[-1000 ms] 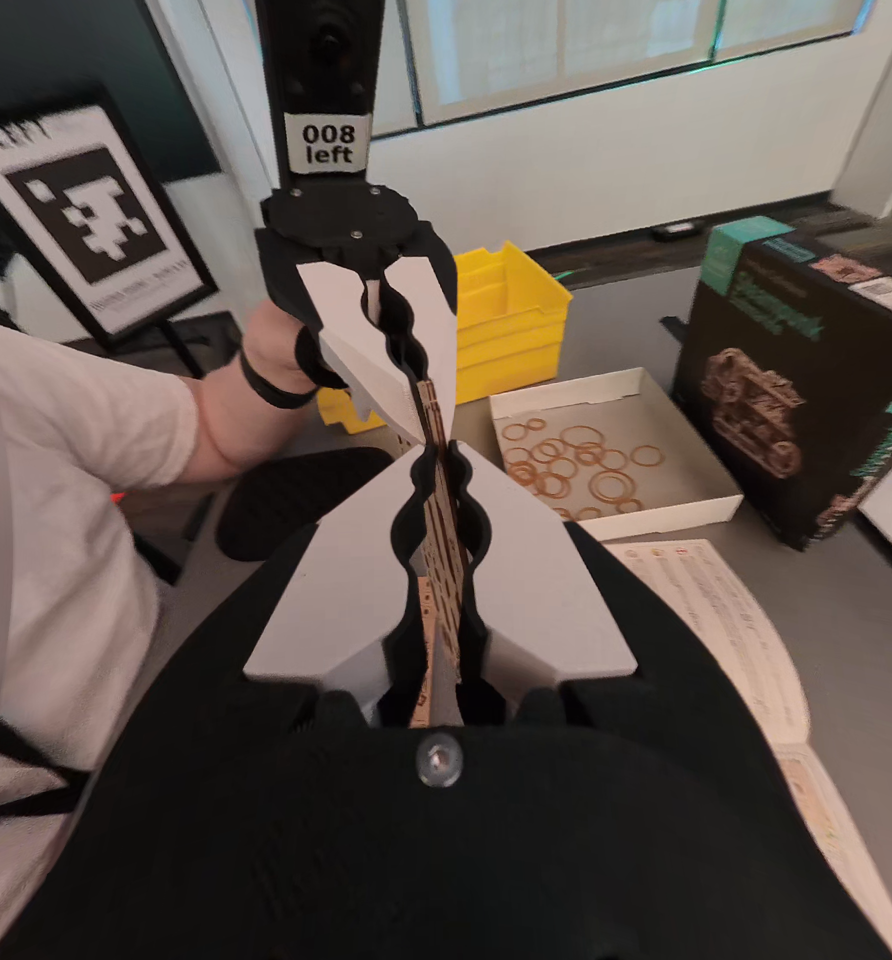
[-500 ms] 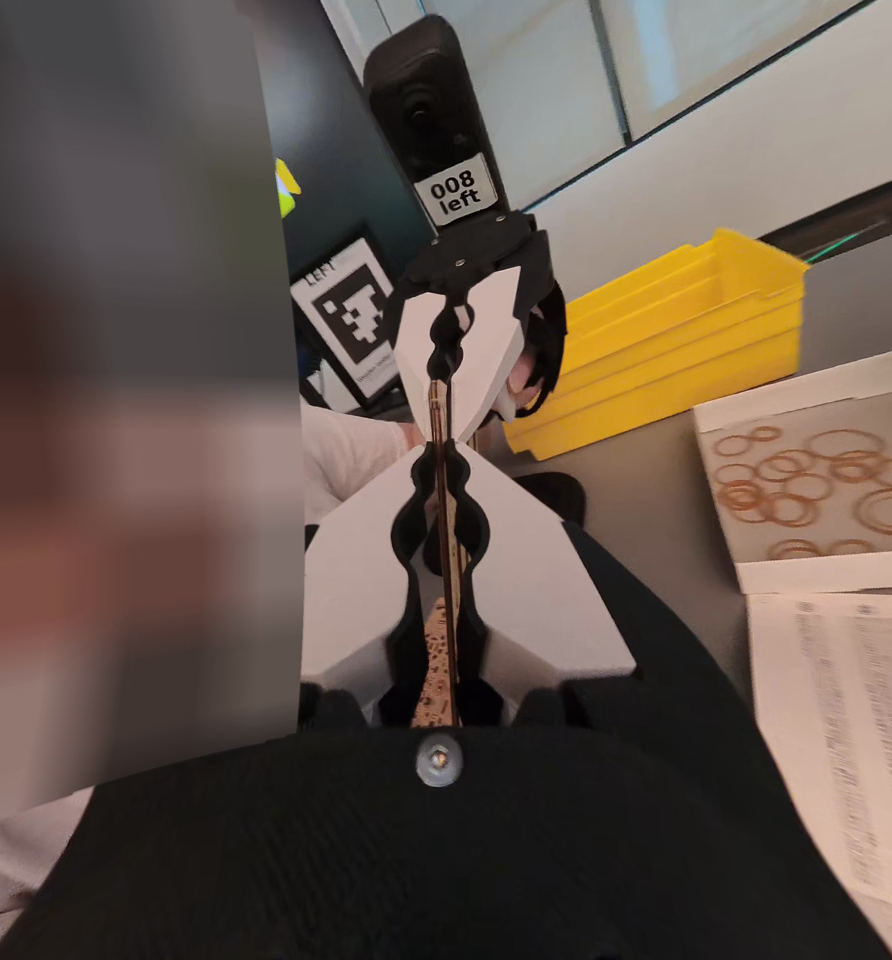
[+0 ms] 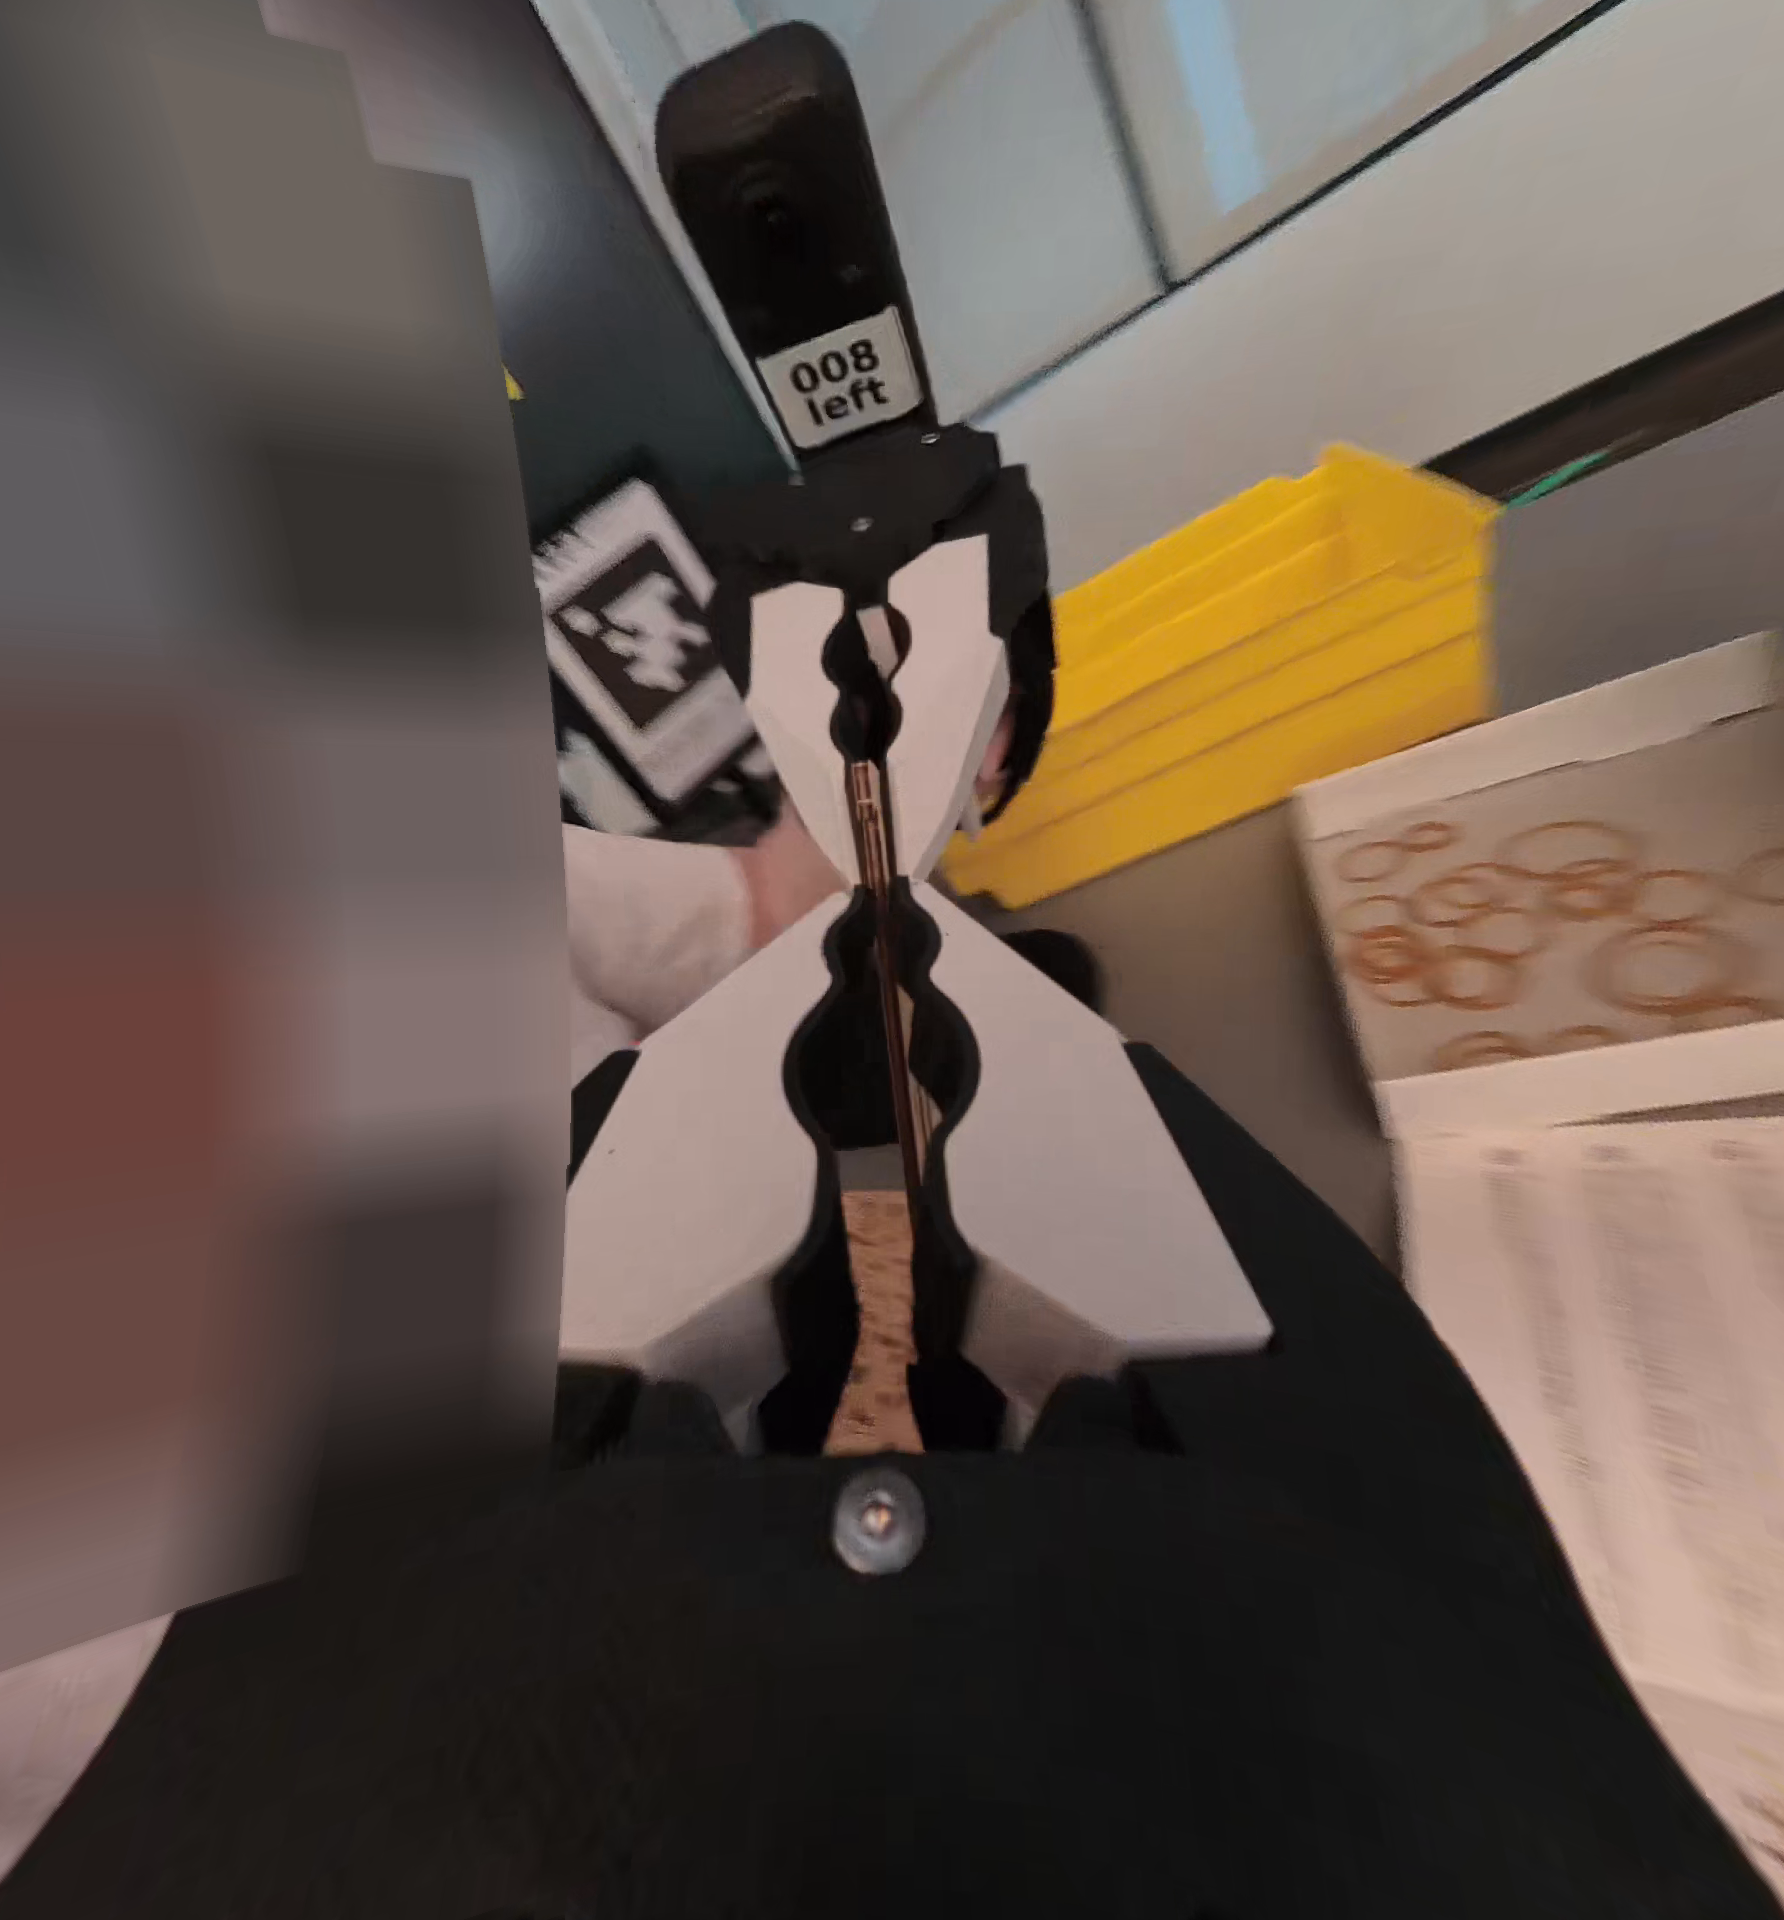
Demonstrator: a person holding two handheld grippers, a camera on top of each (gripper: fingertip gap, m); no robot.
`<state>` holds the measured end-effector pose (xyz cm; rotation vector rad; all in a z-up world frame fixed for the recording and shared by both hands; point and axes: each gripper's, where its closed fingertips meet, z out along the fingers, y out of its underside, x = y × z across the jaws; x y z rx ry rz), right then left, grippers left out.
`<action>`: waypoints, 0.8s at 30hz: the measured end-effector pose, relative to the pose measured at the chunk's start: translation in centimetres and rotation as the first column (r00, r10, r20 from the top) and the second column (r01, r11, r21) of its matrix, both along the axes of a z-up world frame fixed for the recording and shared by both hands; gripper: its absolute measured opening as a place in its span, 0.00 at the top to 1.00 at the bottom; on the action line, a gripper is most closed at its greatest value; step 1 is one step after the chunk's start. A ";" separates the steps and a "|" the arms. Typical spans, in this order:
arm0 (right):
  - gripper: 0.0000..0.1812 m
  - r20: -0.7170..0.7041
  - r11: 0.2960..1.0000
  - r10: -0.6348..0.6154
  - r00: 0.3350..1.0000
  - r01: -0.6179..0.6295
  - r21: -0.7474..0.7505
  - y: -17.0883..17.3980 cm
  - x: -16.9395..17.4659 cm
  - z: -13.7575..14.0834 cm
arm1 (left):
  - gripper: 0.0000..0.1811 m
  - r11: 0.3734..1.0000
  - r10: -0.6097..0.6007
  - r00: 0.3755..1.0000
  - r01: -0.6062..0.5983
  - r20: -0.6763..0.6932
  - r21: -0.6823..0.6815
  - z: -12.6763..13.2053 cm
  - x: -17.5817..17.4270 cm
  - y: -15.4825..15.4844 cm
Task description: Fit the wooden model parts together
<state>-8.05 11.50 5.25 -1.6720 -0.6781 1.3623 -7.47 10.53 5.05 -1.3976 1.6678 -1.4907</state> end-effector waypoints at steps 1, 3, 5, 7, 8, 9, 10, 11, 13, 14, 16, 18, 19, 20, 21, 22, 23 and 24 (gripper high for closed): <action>0.99 0.065 0.997 -0.052 0.997 0.048 0.058 0.3 0.1 -0.1 | 1.00 1.000 0.014 1.000 -0.014 -0.004 -0.023 -0.1 0.1 0.3; 0.99 0.183 0.976 -0.165 0.969 0.134 0.171 0.8 0.3 -0.2 | 1.00 0.997 0.040 0.999 -0.041 -0.013 -0.066 -0.2 0.3 0.9; 0.99 0.279 0.939 -0.273 0.921 0.191 0.286 1.4 0.4 -0.4 | 0.99 0.994 0.064 0.998 -0.066 -0.026 -0.090 -0.4 0.4 1.4; 0.99 0.321 0.911 -0.329 0.888 0.209 0.356 1.6 0.3 -0.4 | 0.99 0.992 0.068 0.997 -0.071 -0.030 -0.103 -0.4 0.3 1.6; 0.99 0.318 0.906 -0.333 0.888 0.208 0.369 1.4 0.3 -0.2 | 0.99 0.992 0.061 0.998 -0.063 -0.026 -0.112 -0.2 0.2 1.6; 0.99 0.303 0.911 -0.314 0.900 0.196 0.362 1.2 0.1 0.1 | 0.99 0.992 0.043 0.999 -0.044 -0.018 -0.120 0.0 0.1 1.3; 0.99 0.268 0.927 -0.269 0.925 0.173 0.332 0.7 -0.1 0.4 | 0.99 0.992 0.017 1.000 -0.017 -0.005 -0.128 0.4 0.0 0.9; 0.99 0.210 0.947 -0.212 0.954 0.148 0.285 0.2 -0.2 1.0 | 0.99 0.991 -0.007 1.000 0.009 0.015 -0.132 0.8 -0.2 0.5; 0.99 0.102 0.979 -0.098 0.990 0.078 0.189 -0.5 -0.4 1.4 | 1.00 0.992 -0.036 0.999 0.041 0.039 -0.118 1.3 -0.3 -0.2; 0.99 0.062 0.985 -0.061 0.996 0.050 0.167 -0.6 -0.4 1.5 | 1.00 0.994 -0.039 0.998 0.043 0.042 -0.105 1.4 -0.4 -0.4; 0.99 0.023 0.984 -0.022 0.999 0.017 0.178 -0.8 -0.5 1.5 | 1.00 0.995 -0.036 0.999 0.040 0.038 -0.096 1.4 -0.4 -0.5; 0.99 0.025 0.971 -0.010 1.000 0.004 0.240 -1.0 -0.6 1.6 | 1.00 0.991 -0.048 0.998 0.052 0.034 -0.121 1.4 -0.5 -0.7; 0.99 0.038 0.963 -0.017 0.999 0.006 0.270 -1.1 -0.5 1.6 | 1.00 0.989 -0.054 0.998 0.058 0.033 -0.135 1.4 -0.5 -0.7; 0.99 0.053 0.953 -0.028 0.998 0.011 0.304 -1.1 -0.5 1.6 | 1.00 0.988 -0.057 0.998 0.061 0.032 -0.142 1.4 -0.5 -0.7; 0.99 0.065 0.945 -0.035 0.997 0.012 0.327 -1.1 -0.5 1.5 | 1.00 0.988 -0.057 0.998 0.061 0.032 -0.141 1.4 -0.4 -0.7; 0.99 0.071 0.943 -0.044 0.997 0.018 0.333 -1.0 -0.4 1.5 | 1.00 0.989 -0.051 0.998 0.055 0.031 -0.134 1.3 -0.4 -0.7; 0.99 0.067 0.945 -0.046 0.997 0.022 0.325 -0.9 -0.4 1.5 | 1.00 0.991 -0.040 0.999 0.044 0.030 -0.125 1.3 -0.3 -0.6; 0.99 0.058 0.947 -0.044 0.997 0.023 0.320 -0.9 -0.4 1.4 | 1.00 0.993 -0.032 0.999 0.035 0.030 -0.114 1.2 -0.3 -0.5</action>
